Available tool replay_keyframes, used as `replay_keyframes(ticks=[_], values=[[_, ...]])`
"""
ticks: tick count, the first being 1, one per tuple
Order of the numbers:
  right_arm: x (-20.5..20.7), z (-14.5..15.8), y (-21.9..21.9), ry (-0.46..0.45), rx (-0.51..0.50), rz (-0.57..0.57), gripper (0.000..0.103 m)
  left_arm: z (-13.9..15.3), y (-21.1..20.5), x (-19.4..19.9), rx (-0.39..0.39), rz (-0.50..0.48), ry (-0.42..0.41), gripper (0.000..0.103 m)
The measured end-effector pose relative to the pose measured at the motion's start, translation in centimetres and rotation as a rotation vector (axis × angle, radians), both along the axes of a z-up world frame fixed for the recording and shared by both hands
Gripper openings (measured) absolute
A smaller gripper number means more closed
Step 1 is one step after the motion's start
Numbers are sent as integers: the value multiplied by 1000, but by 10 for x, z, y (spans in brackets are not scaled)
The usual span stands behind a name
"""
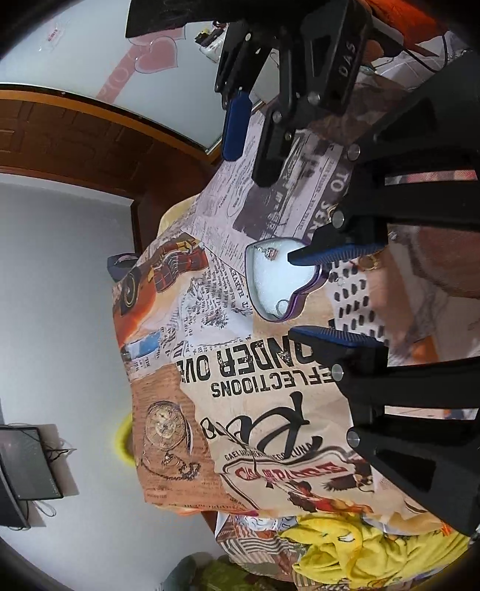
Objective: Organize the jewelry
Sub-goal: 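Withdraw both grippers from the tin back toward the remaining jewelry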
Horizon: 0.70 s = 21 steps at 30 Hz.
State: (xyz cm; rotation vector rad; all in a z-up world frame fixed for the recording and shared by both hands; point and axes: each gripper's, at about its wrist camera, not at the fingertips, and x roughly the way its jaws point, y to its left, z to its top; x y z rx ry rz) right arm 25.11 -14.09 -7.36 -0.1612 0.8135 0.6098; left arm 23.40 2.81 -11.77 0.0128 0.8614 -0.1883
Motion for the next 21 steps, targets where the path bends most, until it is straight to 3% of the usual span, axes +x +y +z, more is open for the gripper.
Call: replay_keyframes(ticks=[12, 21], values=[[-41, 19, -17, -54, 30, -35, 42, 21, -11, -37, 6, -15, -48, 39], [-50, -10, -27, 3, -3, -46, 42, -22, -15, -48, 20, -32, 48, 39]])
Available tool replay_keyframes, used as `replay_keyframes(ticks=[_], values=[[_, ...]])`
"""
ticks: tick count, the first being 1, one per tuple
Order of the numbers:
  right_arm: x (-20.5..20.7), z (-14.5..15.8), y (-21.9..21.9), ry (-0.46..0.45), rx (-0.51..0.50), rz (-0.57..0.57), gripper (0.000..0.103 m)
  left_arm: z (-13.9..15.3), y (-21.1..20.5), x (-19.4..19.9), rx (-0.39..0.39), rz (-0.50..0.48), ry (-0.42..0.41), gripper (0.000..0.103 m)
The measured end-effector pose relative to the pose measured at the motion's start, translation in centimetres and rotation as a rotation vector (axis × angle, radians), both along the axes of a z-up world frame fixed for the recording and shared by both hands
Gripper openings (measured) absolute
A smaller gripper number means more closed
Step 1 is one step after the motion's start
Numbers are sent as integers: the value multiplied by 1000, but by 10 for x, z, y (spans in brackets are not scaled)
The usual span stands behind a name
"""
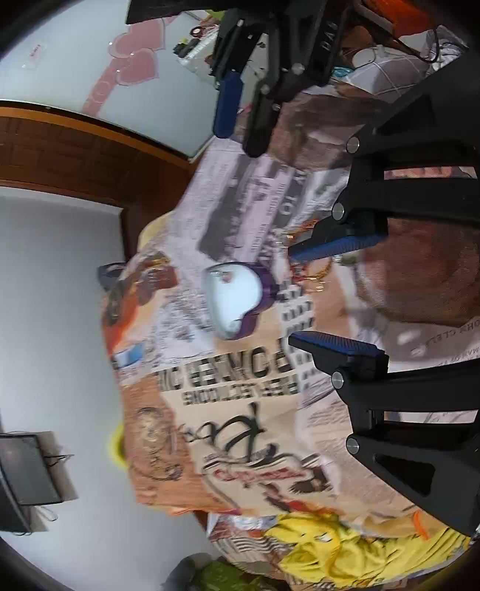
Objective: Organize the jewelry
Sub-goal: 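Withdraw both grippers from the tin back toward the remaining jewelry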
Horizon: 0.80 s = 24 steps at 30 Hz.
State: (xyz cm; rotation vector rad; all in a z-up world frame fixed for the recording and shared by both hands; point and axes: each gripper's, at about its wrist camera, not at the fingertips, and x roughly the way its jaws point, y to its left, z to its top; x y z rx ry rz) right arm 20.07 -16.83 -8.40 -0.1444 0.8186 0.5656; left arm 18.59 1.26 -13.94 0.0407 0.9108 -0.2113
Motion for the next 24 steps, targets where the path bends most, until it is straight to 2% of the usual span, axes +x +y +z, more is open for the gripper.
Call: replay_keyframes(ticks=[11, 18, 24], values=[[-1, -46, -7, 108, -38, -18, 43, -62, -8, 0, -45, -8, 138, 39], [3, -62, -8, 151, -54, -22, 42, -85, -23, 6, -45, -58, 170, 39], [9, -73, -11, 193, -47, -32, 43, -93, -27, 14, -61, -79, 173, 32]])
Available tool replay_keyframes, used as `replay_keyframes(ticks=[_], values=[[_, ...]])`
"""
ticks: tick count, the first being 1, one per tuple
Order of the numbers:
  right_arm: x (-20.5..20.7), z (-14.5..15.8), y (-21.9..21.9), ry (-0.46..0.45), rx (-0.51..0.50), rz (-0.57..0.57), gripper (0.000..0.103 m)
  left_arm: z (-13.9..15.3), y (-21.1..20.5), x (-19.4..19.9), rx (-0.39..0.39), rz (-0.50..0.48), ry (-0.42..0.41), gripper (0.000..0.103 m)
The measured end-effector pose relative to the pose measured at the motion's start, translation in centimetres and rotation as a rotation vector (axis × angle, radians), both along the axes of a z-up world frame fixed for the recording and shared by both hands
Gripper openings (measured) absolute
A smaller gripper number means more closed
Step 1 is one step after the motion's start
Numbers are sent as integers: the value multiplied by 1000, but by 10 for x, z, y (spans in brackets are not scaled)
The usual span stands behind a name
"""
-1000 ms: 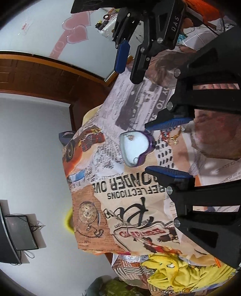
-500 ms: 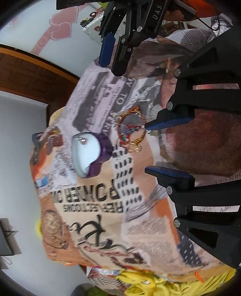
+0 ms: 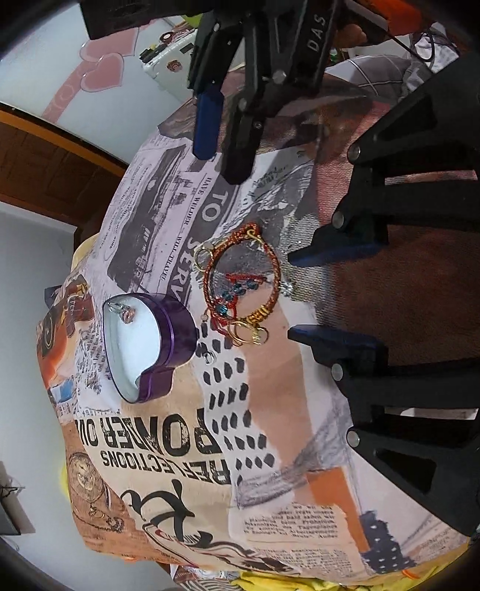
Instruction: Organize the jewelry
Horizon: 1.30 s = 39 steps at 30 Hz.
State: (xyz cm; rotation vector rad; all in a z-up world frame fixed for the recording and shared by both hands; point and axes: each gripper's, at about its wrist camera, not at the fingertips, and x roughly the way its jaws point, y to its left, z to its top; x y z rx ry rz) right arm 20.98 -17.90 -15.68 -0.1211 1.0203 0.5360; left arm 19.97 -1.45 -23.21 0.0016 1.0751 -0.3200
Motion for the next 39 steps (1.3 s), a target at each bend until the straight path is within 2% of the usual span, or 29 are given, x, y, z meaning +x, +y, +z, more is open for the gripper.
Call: replay_keyframes(ticks=[5, 9, 20, 30, 33, 39], values=[[4, -3, 0, 3, -1, -1, 42, -3, -2, 6, -17, -5, -2, 27], [9, -4, 1, 7, 7, -1, 43, -4, -2, 7, -31, -8, -5, 9], [27, -14, 13, -20, -19, 17, 42, 13, 21, 4, -25, 63, -67, 9], [31, -22, 36, -26, -38, 99, 42, 25, 43, 10, -83, 117, -99, 9], [31, -24, 40, -36, -49, 110, 35, 26, 45, 10, -86, 123, -104, 9], [31, -20, 37, -26, -31, 112, 29, 29, 49, 9, -85, 130, -114, 9]])
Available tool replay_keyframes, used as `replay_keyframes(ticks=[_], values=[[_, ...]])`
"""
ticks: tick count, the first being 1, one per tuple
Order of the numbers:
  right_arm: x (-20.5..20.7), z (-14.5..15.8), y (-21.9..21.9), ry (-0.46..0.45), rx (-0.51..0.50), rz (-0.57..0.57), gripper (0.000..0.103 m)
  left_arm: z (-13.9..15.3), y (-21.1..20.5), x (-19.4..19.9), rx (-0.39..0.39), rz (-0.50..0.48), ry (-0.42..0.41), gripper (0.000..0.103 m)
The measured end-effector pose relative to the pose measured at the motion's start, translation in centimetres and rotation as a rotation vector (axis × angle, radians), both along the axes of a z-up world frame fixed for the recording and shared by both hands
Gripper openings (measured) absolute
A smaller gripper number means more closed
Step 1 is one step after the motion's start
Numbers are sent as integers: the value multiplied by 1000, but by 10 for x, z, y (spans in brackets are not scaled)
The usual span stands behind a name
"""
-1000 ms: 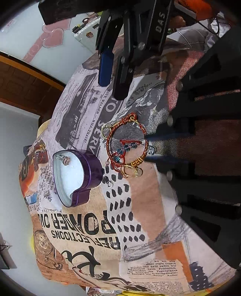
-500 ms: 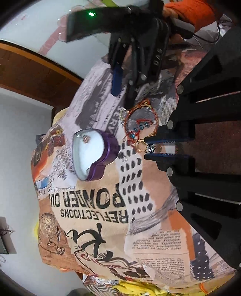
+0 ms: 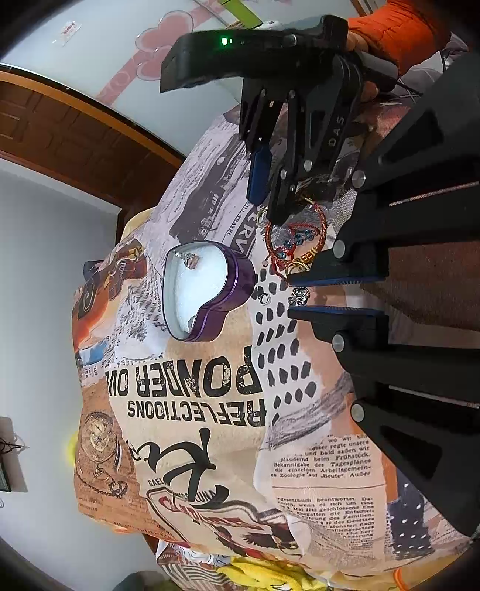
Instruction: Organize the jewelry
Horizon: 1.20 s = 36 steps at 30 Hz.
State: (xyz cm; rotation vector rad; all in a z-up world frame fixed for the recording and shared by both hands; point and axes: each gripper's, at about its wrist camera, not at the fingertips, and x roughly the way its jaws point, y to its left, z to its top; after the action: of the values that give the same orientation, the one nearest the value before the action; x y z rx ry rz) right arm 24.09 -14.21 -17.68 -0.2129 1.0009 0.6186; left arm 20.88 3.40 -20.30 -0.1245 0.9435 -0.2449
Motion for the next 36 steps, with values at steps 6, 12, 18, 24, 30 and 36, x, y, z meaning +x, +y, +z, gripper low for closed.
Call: replay_keyframes(ticks=[6, 12, 18, 24, 30, 36], values=[[-3, 5, -7, -24, -11, -16, 29, 1, 1, -1, 0, 3, -6, 9], [0, -2, -4, -44, -57, -21, 29, 3, 1, -2, -3, 11, -10, 9], [-1, -4, 11, -72, -78, 15, 29, 7, 5, -2, -30, 13, -13, 9], [-1, -6, 16, -91, -84, 26, 17, 13, 8, -3, -29, 20, -30, 9], [-6, 7, 7, -100, -38, -9, 17, 23, 8, -1, -18, 25, -60, 9], [-5, 28, 0, -130, 9, -35, 17, 35, 7, 5, -18, 41, -89, 9]])
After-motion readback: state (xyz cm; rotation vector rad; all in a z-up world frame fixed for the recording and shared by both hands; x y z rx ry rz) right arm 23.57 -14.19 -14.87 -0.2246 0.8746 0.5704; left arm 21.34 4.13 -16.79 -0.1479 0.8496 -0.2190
